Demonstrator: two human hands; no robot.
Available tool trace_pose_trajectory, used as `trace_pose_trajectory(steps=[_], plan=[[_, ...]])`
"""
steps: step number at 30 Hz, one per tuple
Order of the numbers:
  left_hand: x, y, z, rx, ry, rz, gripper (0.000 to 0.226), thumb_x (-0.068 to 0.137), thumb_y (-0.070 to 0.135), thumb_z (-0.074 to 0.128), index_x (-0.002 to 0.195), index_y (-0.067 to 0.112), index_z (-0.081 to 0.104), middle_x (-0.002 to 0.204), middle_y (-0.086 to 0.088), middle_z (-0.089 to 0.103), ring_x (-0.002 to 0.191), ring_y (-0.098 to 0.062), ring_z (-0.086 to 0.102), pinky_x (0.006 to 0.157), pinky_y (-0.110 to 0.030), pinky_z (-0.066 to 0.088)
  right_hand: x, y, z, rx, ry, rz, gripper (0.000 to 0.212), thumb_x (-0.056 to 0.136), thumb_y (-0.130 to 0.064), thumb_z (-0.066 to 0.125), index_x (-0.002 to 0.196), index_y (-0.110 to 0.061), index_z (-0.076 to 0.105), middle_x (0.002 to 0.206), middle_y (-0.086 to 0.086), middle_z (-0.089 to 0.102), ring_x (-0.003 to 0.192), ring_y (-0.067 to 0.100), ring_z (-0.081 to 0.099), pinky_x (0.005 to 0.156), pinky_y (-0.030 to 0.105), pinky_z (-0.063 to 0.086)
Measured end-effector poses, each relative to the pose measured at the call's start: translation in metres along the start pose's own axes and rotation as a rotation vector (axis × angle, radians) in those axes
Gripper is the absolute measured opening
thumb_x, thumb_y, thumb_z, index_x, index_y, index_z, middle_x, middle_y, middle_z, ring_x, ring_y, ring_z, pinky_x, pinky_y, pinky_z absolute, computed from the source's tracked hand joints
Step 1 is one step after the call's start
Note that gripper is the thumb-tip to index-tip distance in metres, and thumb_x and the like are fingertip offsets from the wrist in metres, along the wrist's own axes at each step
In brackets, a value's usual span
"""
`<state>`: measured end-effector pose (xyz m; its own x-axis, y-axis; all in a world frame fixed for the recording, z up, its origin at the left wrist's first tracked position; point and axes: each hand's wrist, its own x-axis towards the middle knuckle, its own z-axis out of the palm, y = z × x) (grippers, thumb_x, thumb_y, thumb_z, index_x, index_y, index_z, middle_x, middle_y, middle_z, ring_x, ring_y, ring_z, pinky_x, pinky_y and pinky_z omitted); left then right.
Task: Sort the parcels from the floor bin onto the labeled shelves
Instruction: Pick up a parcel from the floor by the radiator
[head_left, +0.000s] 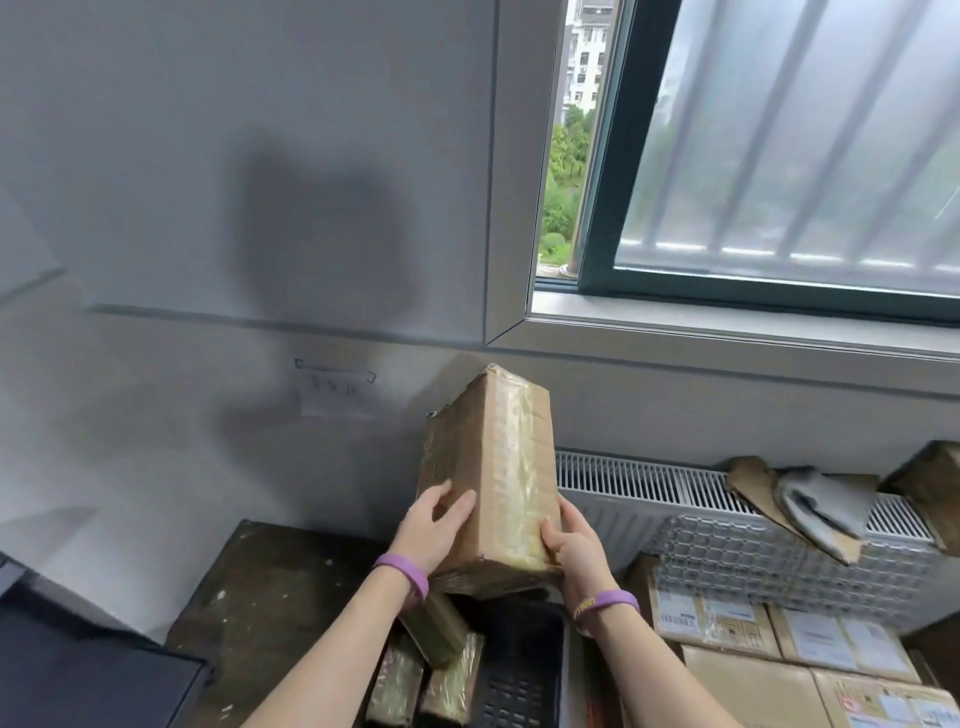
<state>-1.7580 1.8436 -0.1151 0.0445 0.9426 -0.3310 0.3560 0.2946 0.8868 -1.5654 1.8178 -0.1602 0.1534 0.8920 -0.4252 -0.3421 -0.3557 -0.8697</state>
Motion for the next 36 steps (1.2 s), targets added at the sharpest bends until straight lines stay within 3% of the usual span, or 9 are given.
trace_pose_trajectory(steps=[3,10,15,20,24,27,31,33,36], plan=[[0.007,0.008,0.002,0.066,0.056,-0.14,0.091,0.072,0.069,0.062,0.137,0.009,0.04,0.138,-0.008,0.047,0.123,-0.024,0.049,0.105,-0.037,0.039,-0.005,-0.007,0.018,-0.123,-0.054,-0.122,0.052,0.092,0.0,0.058,0.137,-0.024,0.05,0.119,0.003,0.069,0.106,0.019,0.068,0.087,0.035,0.057],[0.01,0.009,0.002,0.026,0.277,-0.068,0.111,0.058,0.045,0.085,0.14,0.018,0.016,0.132,-0.009,0.048,0.119,-0.028,0.05,0.099,-0.038,0.042,-0.015,-0.018,0.051,-0.36,-0.121,-0.345,0.064,0.084,-0.003,0.068,0.142,-0.021,0.047,0.136,-0.006,0.058,0.123,0.001,0.054,0.109,0.025,0.041],[0.014,0.006,-0.015,-0.164,0.283,-0.022,0.095,0.054,0.033,0.091,0.129,0.024,0.034,0.116,0.003,0.057,0.1,-0.015,0.055,0.086,-0.03,0.042,-0.015,-0.021,0.042,-0.441,-0.083,-0.389,0.032,0.094,-0.023,0.061,0.11,-0.051,0.064,0.115,-0.03,0.065,0.115,-0.01,0.056,0.101,0.015,0.043],[0.009,-0.001,-0.021,-0.224,0.201,-0.028,0.079,0.055,0.029,0.091,0.12,0.024,0.047,0.106,0.003,0.065,0.093,-0.012,0.063,0.077,-0.028,0.049,-0.003,-0.017,0.03,-0.426,-0.061,-0.316,0.047,0.09,-0.012,0.066,0.128,-0.035,0.052,0.116,-0.009,0.064,0.102,0.006,0.065,0.094,0.022,0.051],[0.002,-0.012,-0.022,-0.312,0.089,-0.039,0.064,0.048,0.035,0.089,0.104,0.028,0.057,0.096,0.007,0.071,0.087,-0.007,0.067,0.067,-0.02,0.05,0.004,-0.009,0.012,-0.462,-0.125,-0.207,0.046,0.082,-0.015,0.076,0.113,-0.033,0.047,0.109,-0.023,0.056,0.094,-0.02,0.059,0.075,0.0,0.044],[0.001,-0.018,-0.025,-0.248,0.02,-0.01,0.073,0.05,0.028,0.091,0.112,0.031,0.051,0.102,0.009,0.069,0.092,-0.004,0.066,0.072,-0.018,0.049,0.004,-0.002,0.0,-0.49,-0.221,-0.093,0.072,0.083,-0.014,0.075,0.141,-0.029,0.037,0.137,-0.013,0.047,0.122,-0.002,0.05,0.096,0.014,0.044],[-0.002,-0.023,-0.02,0.03,0.001,0.053,0.092,0.056,0.005,0.086,0.129,0.034,0.039,0.119,0.008,0.051,0.107,-0.009,0.054,0.089,-0.02,0.042,0.005,0.0,0.006,-0.288,-0.221,0.046,0.045,0.088,0.002,0.061,0.128,-0.019,0.064,0.125,0.0,0.064,0.109,0.009,0.055,0.069,0.01,0.049],[-0.002,-0.025,-0.016,0.053,0.036,0.056,0.087,0.054,-0.004,0.082,0.123,0.031,0.043,0.123,0.002,0.047,0.11,-0.016,0.052,0.092,-0.026,0.042,0.004,0.003,0.011,-0.135,-0.173,0.107,0.022,0.093,-0.02,0.061,0.112,-0.02,0.073,0.113,0.001,0.072,0.096,0.011,0.067,0.073,0.026,0.057],[-0.001,-0.027,-0.014,-0.008,0.023,0.041,0.073,0.054,-0.018,0.073,0.102,0.031,0.048,0.118,-0.009,0.055,0.108,-0.027,0.057,0.074,-0.024,0.049,0.006,0.005,0.016,-0.012,-0.088,0.134,0.035,0.092,-0.043,0.061,0.113,-0.017,0.07,0.109,0.001,0.074,0.102,0.021,0.069,0.083,0.045,0.059]])
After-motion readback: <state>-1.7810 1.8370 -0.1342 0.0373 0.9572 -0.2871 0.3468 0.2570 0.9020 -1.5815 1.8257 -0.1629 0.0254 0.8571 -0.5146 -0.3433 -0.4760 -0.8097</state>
